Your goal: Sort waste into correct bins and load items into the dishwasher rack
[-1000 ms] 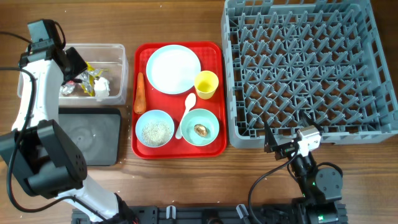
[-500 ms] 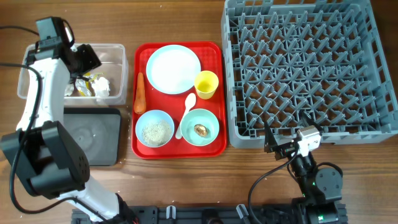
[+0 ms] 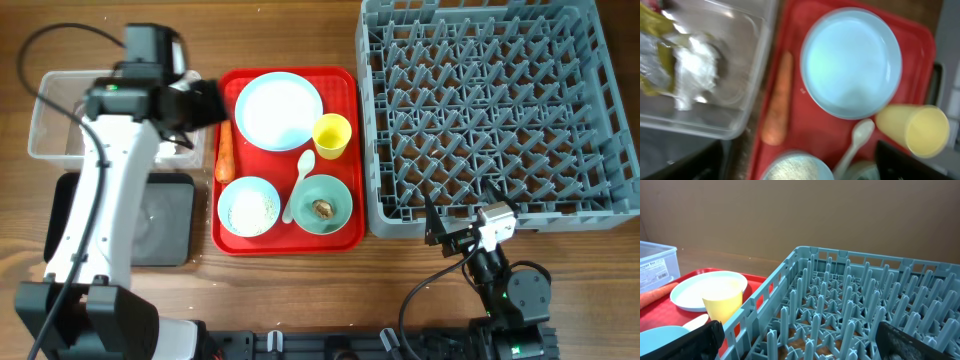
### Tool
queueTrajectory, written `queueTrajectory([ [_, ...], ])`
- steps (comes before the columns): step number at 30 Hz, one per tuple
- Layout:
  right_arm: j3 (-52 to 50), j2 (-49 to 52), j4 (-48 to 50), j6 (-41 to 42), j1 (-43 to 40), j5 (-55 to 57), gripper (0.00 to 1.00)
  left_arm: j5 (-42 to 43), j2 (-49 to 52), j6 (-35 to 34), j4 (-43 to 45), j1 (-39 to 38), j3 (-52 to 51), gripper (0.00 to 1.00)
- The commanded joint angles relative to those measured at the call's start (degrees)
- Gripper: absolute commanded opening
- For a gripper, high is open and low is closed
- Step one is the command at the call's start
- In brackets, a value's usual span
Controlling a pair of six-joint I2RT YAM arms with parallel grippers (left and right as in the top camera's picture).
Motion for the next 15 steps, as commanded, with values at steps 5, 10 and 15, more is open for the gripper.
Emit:
queueTrajectory([
  [5,-0.1,-0.3,0.2,-0.5,-0.3,0.8,1.00,6.7,0.0,-2.9,-5.7,-9.9,0.3,0.59],
  [10,-0.1,-0.3,0.2,-0.5,-0.3,0.8,1.00,4.0,0.0,-10.1,-10.6,-16.0,0.3,0.37],
  [15,-0.1,-0.3,0.2,-0.5,-0.3,0.8,1.00,-12.1,0.0,-19.8,-14.6,-24.3,0.2,0.37],
])
